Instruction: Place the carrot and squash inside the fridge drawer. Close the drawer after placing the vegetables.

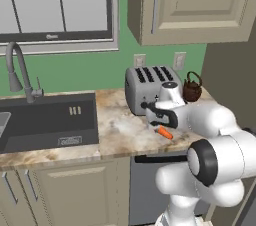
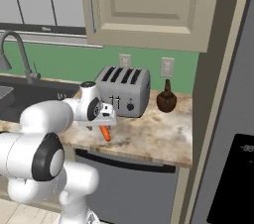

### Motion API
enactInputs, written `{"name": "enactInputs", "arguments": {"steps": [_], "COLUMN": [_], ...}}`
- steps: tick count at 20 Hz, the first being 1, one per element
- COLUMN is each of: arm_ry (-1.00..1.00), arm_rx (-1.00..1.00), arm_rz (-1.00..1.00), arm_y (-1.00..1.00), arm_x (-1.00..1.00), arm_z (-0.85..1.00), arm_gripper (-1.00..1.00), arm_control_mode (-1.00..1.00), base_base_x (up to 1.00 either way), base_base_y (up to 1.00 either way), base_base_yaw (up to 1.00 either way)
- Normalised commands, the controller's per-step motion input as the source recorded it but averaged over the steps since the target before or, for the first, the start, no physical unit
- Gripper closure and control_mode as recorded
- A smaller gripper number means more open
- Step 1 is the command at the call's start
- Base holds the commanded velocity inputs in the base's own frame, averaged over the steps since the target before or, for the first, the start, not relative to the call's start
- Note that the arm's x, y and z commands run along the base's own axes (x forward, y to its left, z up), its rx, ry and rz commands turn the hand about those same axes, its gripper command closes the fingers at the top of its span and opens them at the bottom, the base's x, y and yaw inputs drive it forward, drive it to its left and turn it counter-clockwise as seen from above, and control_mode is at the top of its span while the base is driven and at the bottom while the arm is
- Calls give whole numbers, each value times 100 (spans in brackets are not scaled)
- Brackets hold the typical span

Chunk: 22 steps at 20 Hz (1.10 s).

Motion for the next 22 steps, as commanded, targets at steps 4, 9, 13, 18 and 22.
{"name": "enactInputs", "arguments": {"steps": [4,9,13,18,22], "arm_ry": [0,4,5,5,8], "arm_rx": [0,0,0,0,-4], "arm_rz": [5,5,7,9,4], "arm_y": [-5,-1,0,0,0], "arm_x": [36,34,22,6,0], "arm_z": [-26,-25,-42,-45,-54], "arm_gripper": [-100,-100,-100,-100,100], "arm_control_mode": [-100,-100,-100,-100,-100], "base_base_x": [0,0,0,0,0], "base_base_y": [0,0,0,0,0], "base_base_yaw": [0,0,0,0,0]}}
